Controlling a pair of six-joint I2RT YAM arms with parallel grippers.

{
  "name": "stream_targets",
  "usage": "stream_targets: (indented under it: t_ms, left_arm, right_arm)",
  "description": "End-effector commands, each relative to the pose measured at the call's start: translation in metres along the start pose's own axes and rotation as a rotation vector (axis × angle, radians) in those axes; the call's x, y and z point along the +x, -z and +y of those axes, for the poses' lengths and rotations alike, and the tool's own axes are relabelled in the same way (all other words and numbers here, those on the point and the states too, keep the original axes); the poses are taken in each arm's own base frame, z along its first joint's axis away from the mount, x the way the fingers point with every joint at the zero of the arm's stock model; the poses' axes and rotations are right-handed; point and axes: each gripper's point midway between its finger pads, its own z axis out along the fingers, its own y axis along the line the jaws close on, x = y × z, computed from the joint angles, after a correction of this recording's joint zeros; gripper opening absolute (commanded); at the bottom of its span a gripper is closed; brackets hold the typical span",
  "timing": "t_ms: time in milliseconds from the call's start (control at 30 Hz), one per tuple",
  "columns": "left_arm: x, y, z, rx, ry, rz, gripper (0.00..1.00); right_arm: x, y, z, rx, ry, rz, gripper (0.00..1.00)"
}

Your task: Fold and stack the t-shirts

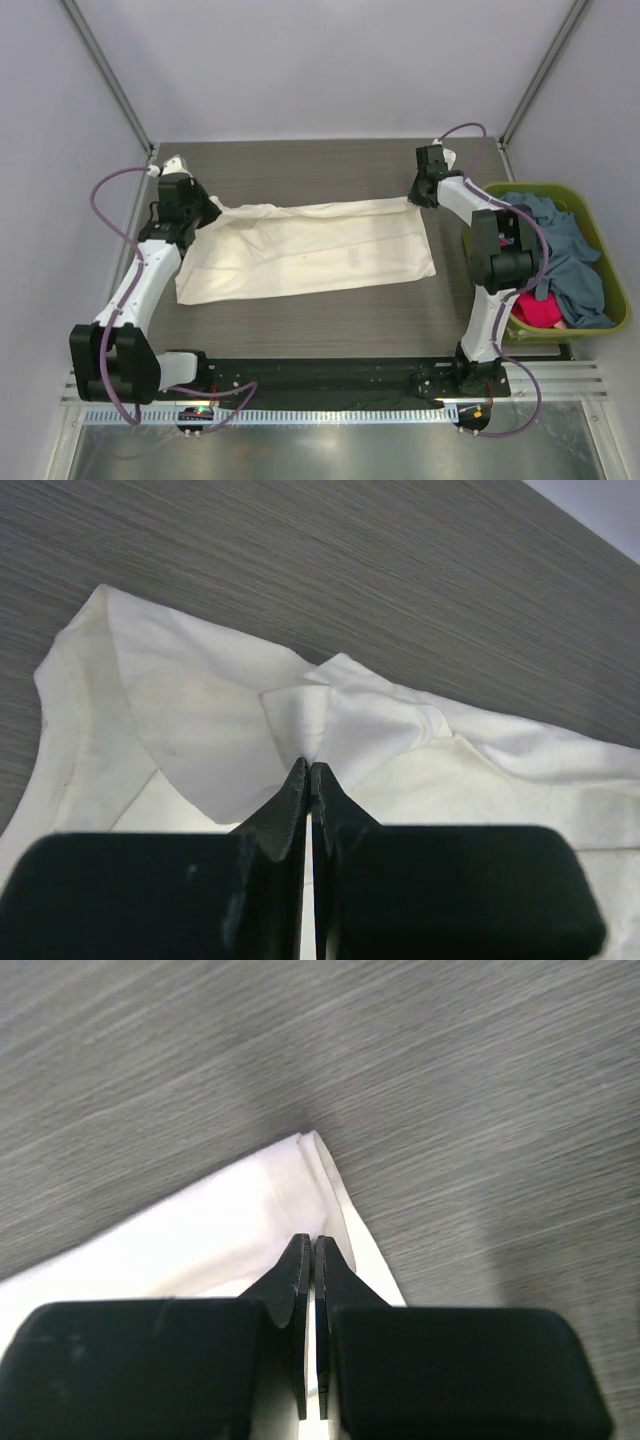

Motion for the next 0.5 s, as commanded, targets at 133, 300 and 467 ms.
stream_targets:
  t_ms: [133,300,467]
  left_arm:
    - [0.022,0.033,0.016,-0.032,0.082,-0.026,0.0]
    - [0.042,0.063,0.044,-0.123,0.151,-0.05,0.26]
    - [0.038,0.096,0.065,-0.163,0.216,-0.189,0.64]
  right_arm:
    - [-0.028,0.04,-0.008,-0.004,-0.072,-0.122,0.01]
    - [-0.001,0.042,-0.023,0.021,-0.085,-0.081,0.67]
    - [-0.005,0.057,-0.017,-0.016,-0.105,-0.113,0.84]
